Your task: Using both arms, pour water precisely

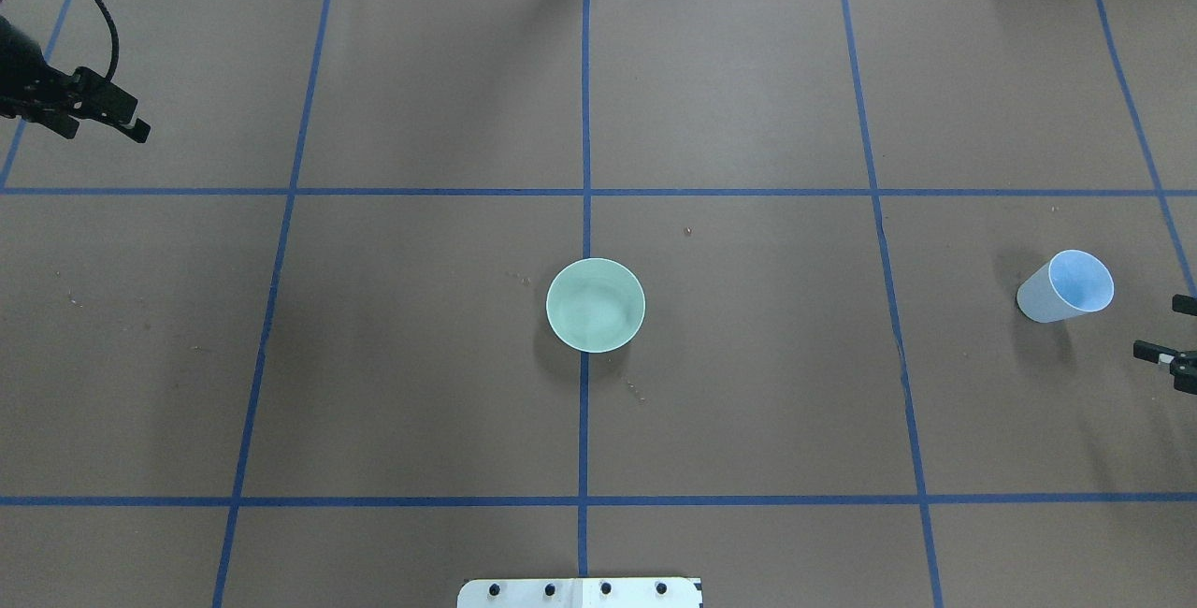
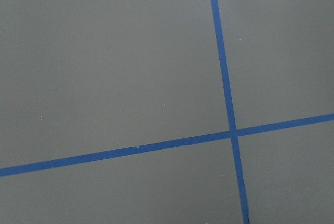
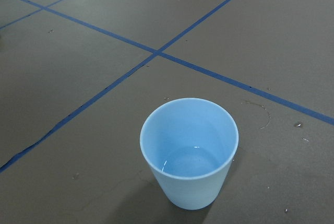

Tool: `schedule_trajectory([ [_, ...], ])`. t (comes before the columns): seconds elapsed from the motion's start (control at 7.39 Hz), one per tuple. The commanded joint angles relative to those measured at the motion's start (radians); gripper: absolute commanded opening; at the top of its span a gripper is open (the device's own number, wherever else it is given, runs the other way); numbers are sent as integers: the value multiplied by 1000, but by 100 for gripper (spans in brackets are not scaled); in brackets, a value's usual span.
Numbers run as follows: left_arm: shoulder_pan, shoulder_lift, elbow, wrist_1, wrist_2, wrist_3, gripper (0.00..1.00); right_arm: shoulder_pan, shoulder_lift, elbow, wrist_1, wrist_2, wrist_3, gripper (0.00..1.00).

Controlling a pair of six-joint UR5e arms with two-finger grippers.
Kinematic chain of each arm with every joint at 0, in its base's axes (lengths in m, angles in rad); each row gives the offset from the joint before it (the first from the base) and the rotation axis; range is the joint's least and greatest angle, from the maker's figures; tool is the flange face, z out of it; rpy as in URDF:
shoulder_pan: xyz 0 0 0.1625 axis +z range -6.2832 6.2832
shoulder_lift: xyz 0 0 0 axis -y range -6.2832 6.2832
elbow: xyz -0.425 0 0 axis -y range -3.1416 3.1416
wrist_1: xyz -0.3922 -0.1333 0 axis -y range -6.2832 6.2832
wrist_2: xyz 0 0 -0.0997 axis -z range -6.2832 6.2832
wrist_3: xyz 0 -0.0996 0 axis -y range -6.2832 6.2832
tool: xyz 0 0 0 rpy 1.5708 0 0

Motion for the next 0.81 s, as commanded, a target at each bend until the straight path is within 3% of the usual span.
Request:
schedule_trajectory([
  [0.0, 2, -5, -3, 11, 0, -4, 99, 253, 67, 19, -167, 243, -2, 99],
  [0.27, 4, -13, -13, 44, 0, -10, 99, 287, 111, 29, -311, 256, -2, 99],
  [0.68, 7, -51, -13, 95, 34, -11, 99, 362, 194, 68, -680, 268, -44, 99],
])
